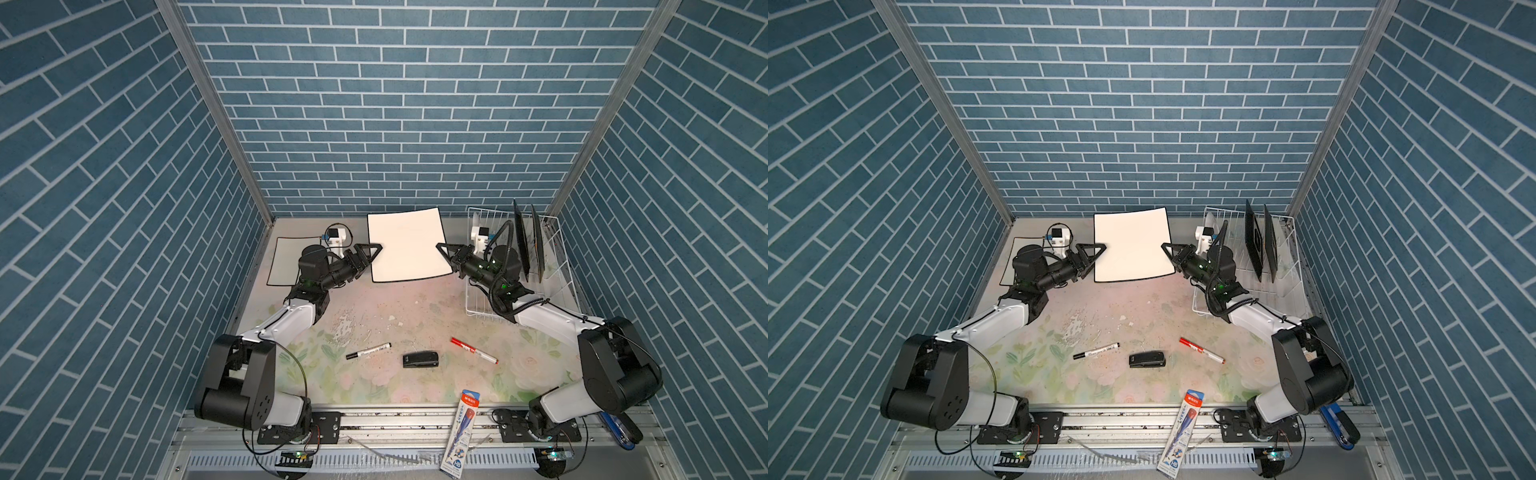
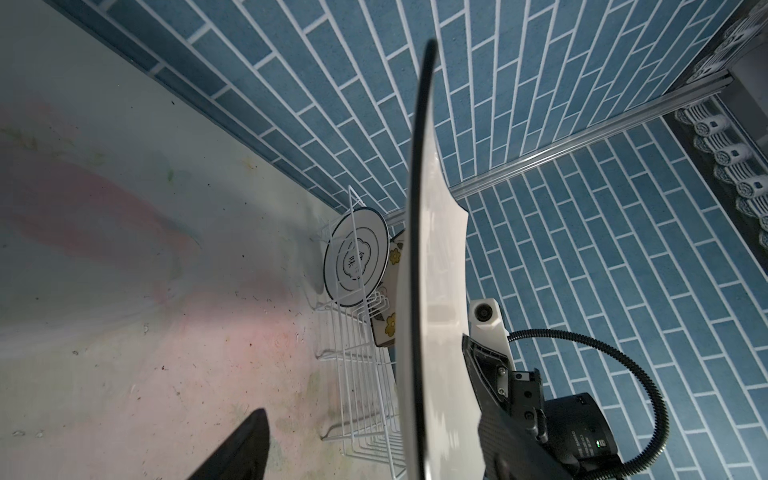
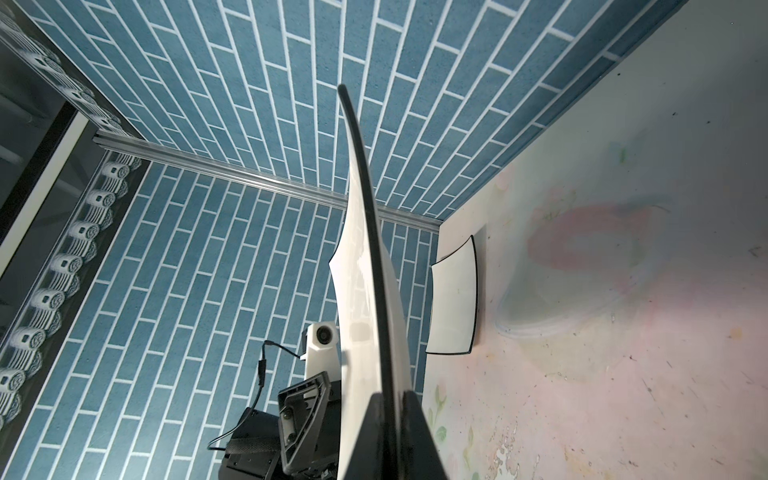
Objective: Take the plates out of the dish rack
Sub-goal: 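Close the left gripper on the plate edge nearest it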
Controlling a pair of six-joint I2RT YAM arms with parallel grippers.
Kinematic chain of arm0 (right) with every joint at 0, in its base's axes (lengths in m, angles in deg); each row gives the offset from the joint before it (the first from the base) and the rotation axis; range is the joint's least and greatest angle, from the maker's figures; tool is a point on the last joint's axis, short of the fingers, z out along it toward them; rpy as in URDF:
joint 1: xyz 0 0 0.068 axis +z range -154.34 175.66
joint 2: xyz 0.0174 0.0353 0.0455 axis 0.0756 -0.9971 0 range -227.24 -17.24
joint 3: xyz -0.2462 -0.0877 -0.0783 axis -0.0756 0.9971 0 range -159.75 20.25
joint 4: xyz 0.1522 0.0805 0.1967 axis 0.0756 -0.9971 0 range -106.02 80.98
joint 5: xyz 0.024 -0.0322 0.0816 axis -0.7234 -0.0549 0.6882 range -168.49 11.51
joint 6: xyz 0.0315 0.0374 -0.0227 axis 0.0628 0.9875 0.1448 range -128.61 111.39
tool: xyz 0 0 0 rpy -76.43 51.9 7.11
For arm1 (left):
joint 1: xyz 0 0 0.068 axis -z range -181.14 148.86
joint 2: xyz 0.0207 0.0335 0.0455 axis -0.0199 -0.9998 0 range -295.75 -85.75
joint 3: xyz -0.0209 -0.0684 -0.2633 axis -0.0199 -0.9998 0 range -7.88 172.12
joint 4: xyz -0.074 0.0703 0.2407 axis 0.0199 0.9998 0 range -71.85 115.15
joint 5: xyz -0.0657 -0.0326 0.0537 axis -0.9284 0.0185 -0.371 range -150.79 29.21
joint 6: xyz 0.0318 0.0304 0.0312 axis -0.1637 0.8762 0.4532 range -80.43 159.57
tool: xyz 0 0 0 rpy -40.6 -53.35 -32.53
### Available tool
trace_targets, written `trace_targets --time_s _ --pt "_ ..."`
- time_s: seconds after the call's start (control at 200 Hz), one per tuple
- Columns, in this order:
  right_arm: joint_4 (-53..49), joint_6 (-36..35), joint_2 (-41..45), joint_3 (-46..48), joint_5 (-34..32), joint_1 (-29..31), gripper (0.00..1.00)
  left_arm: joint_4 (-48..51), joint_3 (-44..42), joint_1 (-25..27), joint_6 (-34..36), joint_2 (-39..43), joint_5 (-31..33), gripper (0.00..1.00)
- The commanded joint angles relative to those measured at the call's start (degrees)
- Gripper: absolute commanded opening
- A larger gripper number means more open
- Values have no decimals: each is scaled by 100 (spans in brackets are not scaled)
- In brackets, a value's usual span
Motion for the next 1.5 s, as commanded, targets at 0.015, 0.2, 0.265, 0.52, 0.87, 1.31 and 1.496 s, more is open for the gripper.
trace_targets --time_s 0.015,0.2,0.265,0.52,0.87,1.31,1.496 --pt "1257 650 92 -239 122 47 0 -299 172 99 -134 -132 -92 74" --pt "1207 659 39 -340 202 48 0 -612 284 163 -470 -308 -307 57" --pt "1231 660 22 -333 152 49 0 -681 283 163 -525 -322 -306 51" --pt "1554 839 -149 -404 260 66 0 -950 292 163 -764 -366 -350 33" --pt "1508 842 -276 -551 501 65 0 -1104 310 163 -925 -429 -419 18" --pt "1423 843 -328 -564 651 66 17 -1561 283 146 -1197 -605 -417 0" --pt "1305 843 -324 -488 672 65 47 -1553 339 14 -1243 -568 -382 0"
